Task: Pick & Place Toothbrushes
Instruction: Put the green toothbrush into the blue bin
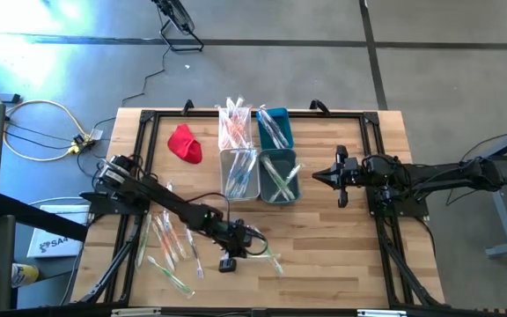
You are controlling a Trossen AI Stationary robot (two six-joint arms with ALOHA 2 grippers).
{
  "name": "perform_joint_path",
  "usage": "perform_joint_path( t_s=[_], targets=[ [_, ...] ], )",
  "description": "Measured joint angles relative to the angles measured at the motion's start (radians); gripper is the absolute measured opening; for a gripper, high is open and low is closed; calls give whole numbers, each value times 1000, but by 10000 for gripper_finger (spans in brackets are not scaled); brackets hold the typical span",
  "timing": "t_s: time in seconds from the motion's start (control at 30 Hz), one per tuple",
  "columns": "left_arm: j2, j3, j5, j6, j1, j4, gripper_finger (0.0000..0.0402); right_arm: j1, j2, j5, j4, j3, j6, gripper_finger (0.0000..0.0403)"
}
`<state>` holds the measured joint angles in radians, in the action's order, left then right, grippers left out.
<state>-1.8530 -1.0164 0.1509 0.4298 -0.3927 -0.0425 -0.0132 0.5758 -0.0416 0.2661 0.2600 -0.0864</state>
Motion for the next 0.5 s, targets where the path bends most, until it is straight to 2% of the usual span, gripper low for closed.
perform_joint_path(
  t_s=[0.3, 0.5],
  targets=[
    [111, -1, -7, -95, 22, 41, 1, 0, 0, 0, 0, 0, 0, 7],
    [251, -1, -11, -193, 82, 189, 0, 0, 0, 1, 0, 0, 0, 7]
  ],
)
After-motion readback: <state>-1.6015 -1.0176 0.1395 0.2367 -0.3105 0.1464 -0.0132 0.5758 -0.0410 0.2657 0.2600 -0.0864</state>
